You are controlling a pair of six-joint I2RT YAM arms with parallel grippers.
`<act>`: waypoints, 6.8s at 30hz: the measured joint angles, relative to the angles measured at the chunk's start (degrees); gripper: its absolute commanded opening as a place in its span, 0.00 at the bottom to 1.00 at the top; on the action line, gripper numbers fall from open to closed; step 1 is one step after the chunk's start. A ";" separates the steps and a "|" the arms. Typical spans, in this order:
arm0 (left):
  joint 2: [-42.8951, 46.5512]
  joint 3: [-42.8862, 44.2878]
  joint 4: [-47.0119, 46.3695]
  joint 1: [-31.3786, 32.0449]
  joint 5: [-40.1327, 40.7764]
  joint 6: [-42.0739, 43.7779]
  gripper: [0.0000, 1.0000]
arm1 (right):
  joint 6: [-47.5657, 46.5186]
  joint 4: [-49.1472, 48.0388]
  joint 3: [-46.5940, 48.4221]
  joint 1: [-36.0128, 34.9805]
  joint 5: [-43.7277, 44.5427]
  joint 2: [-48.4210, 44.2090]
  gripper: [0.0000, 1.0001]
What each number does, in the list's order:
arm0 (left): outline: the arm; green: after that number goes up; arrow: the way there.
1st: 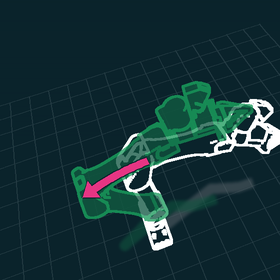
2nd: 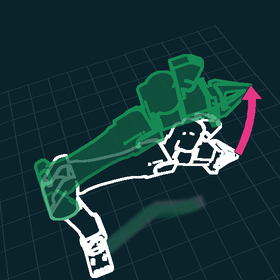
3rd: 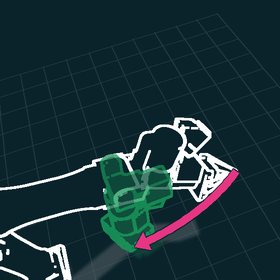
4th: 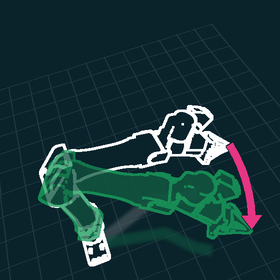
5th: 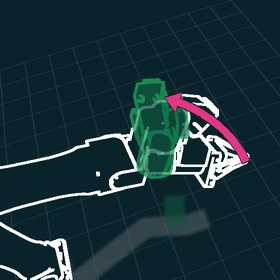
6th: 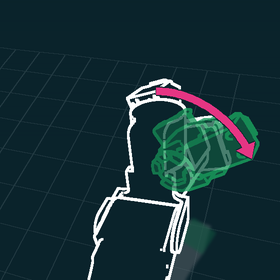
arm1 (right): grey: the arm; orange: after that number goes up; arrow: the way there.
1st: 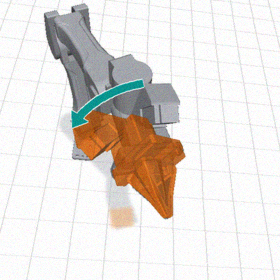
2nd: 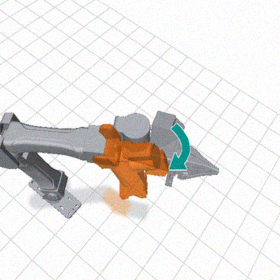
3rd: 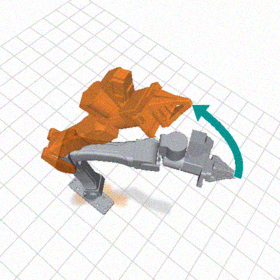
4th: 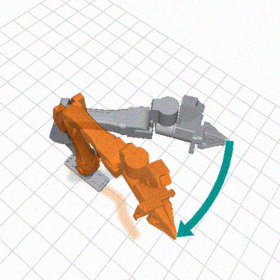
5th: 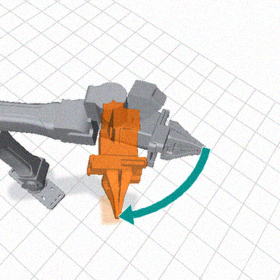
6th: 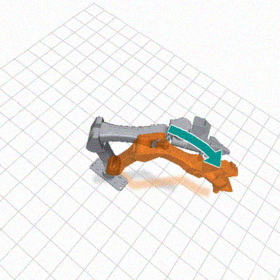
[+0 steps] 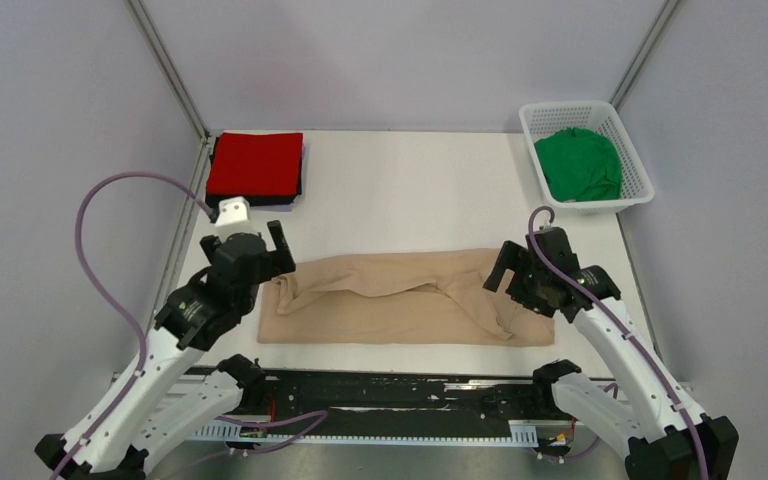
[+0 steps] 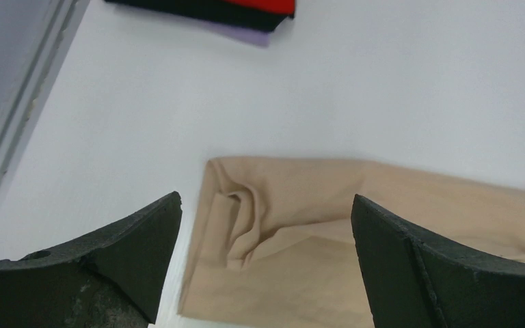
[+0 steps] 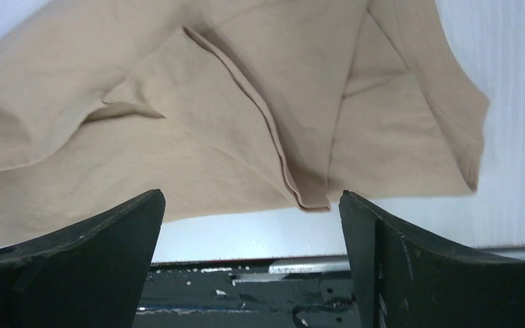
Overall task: Fold and stack the t-shirts
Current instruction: Fold the other side of the tshirt into a rectangle, then rotate the tshirt 90 degrees, then grab the bottom of the folded rectangular tshirt with both arms
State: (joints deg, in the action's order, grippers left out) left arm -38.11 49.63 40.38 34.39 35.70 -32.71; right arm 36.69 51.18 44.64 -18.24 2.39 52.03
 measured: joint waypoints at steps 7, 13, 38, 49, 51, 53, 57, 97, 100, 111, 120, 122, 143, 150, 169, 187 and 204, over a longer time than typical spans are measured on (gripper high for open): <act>-8.46 0.90 -10.21 0.00 -5.95 -2.49 1.00 | -5.49 -14.45 0.37 0.44 -2.03 14.03 1.00; -22.36 -0.57 -12.02 -0.13 -11.26 -7.30 1.00 | -8.26 -19.28 1.57 0.42 -7.91 24.72 1.00; -28.52 -12.90 -24.11 -7.45 -24.72 -11.74 1.00 | -9.70 -17.59 -3.54 -11.96 -11.28 16.74 1.00; -28.41 -14.75 -25.73 -7.45 -25.16 -11.76 1.00 | -9.94 -23.34 -3.54 2.95 -12.02 23.19 1.00; -28.63 -14.75 -26.05 -7.45 -25.16 -11.76 1.00 | -10.14 -23.85 -3.56 2.95 -14.16 24.50 1.00; -28.89 -14.75 -26.14 -7.48 -25.16 -11.76 1.00 | -10.54 -24.70 -3.67 2.95 -16.52 24.83 1.00; -29.14 -14.75 -26.14 -7.54 -25.16 -11.78 1.00 | -11.39 -26.18 -4.66 2.43 -21.14 24.83 1.00; -43.15 -9.62 -33.18 -4.04 -48.00 -2.14 1.00 | 11.32 -18.21 -17.73 1.81 -17.38 8.59 1.00; -44.11 -11.96 -35.65 -4.04 -49.37 -2.16 1.00 | 12.37 -19.41 -16.65 4.26 -18.62 12.02 1.00; -38.18 -20.39 -44.00 0.20 -51.19 -5.05 1.00 | 8.74 -24.09 11.87 7.30 -25.51 46.97 1.00; -44.70 -17.49 -50.10 9.42 -52.11 -12.07 1.00 | 4.61 -27.61 48.87 7.30 -33.57 75.14 0.98; -48.04 -15.21 -51.89 11.37 -51.84 -13.60 1.00 | 3.41 -28.30 56.19 7.30 -35.30 80.11 0.98; -48.37 -4.87 -39.69 20.33 -43.45 -11.78 1.00 | -10.86 -21.44 78.99 5.40 -24.68 89.81 1.00; -41.05 -0.31 -30.27 15.80 -35.58 -7.17 1.00 | -13.75 -20.17 55.12 6.34 -15.91 63.54 1.00; -86.07 43.41 -24.52 -1.29 -34.14 -1.31 1.00 | -3.15 -27.85 -2.03 -12.48 -14.34 25.24 1.00; -103.51 70.36 -17.90 -11.30 -50.45 -9.90 1.00 | -4.35 -31.80 7.87 -9.73 -6.86 38.34 0.99; -103.49 69.88 -18.51 -11.34 -50.56 -10.56 1.00 | -8.35 -26.49 2.84 -27.89 -6.29 28.61 0.75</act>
State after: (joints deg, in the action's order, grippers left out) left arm -141.60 119.50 21.87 23.05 -14.85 -43.27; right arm 28.34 24.69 47.48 -46.13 -3.90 80.64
